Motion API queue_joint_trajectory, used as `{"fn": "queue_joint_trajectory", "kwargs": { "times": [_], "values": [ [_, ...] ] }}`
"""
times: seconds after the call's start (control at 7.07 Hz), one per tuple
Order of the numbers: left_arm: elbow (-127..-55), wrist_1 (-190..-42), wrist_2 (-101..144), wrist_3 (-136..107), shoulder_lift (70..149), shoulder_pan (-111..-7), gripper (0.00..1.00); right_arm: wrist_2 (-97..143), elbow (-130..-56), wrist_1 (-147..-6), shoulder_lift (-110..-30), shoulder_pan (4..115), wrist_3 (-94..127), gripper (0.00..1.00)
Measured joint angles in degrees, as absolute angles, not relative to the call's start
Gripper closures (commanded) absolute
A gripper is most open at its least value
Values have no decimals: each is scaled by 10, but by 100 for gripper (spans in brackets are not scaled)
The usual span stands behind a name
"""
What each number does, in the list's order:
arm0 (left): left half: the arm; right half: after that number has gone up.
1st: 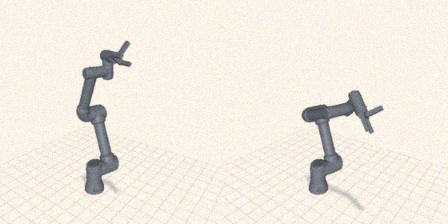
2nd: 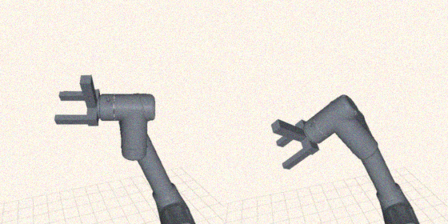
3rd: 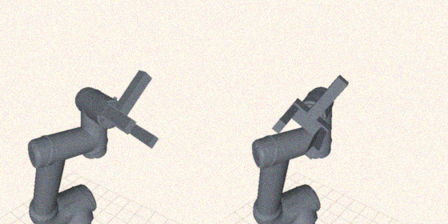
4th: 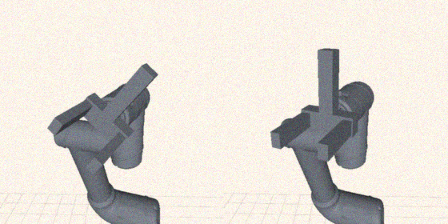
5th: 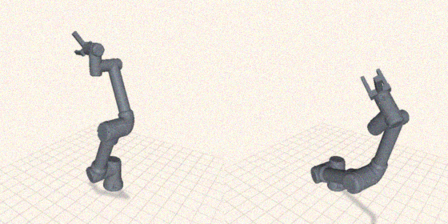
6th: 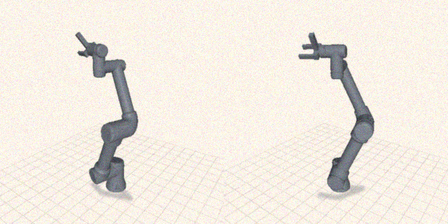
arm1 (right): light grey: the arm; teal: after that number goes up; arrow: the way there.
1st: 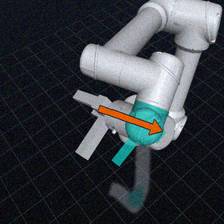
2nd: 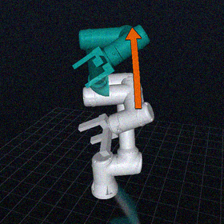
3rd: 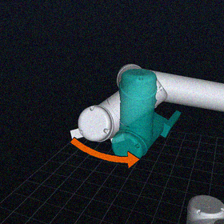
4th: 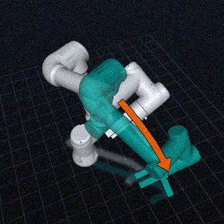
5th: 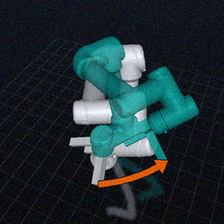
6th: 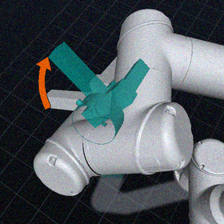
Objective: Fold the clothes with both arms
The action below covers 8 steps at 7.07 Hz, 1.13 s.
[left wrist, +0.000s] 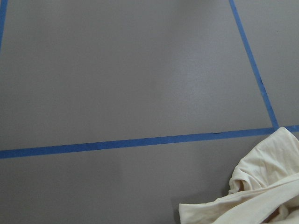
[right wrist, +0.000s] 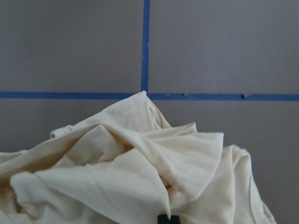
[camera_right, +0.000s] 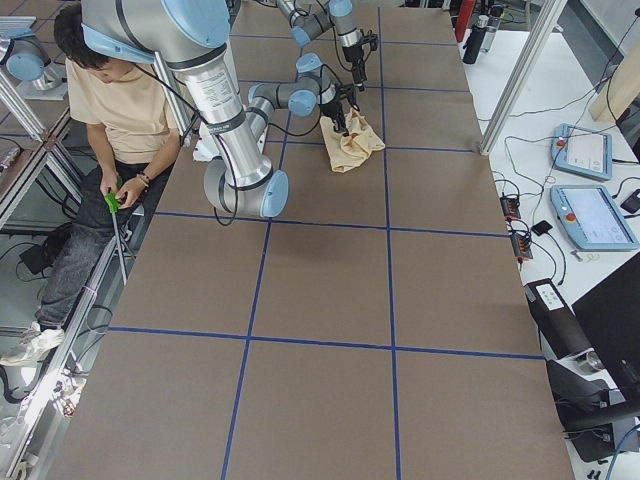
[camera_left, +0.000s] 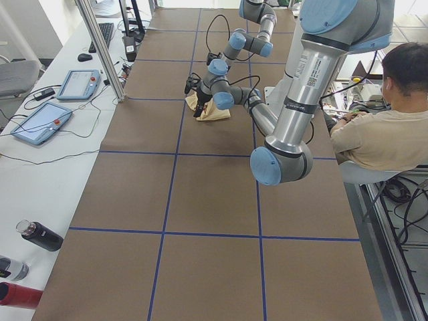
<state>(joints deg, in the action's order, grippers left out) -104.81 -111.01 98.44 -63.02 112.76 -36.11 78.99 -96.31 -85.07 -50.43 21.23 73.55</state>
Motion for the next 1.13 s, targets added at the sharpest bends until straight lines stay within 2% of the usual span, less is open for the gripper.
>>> {"fn": "queue_joint_trajectory", "kwargs": {
  "times": [0.28,0.42,0.57,0.71,0.85,1.13],
  "values": [
    [-1048,-1110,984,-632,1127,-360,0,791,-947,-848,-498,251,698,100],
    [-1049,-1110,984,-632,1127,-360,0,792,-917,-840,-484,267,689,100],
    [-1050,-1110,984,-632,1127,-360,0,792,-862,-811,-459,280,684,59],
    [-1052,-1110,984,-633,1127,-360,0,791,-793,-758,-432,288,684,52],
    [-1054,-1110,984,-635,1127,-360,0,790,-745,-718,-414,294,687,2],
    [-1057,-1110,985,-635,1126,-360,0,801,-714,-694,-398,310,690,0]
  ]
}}
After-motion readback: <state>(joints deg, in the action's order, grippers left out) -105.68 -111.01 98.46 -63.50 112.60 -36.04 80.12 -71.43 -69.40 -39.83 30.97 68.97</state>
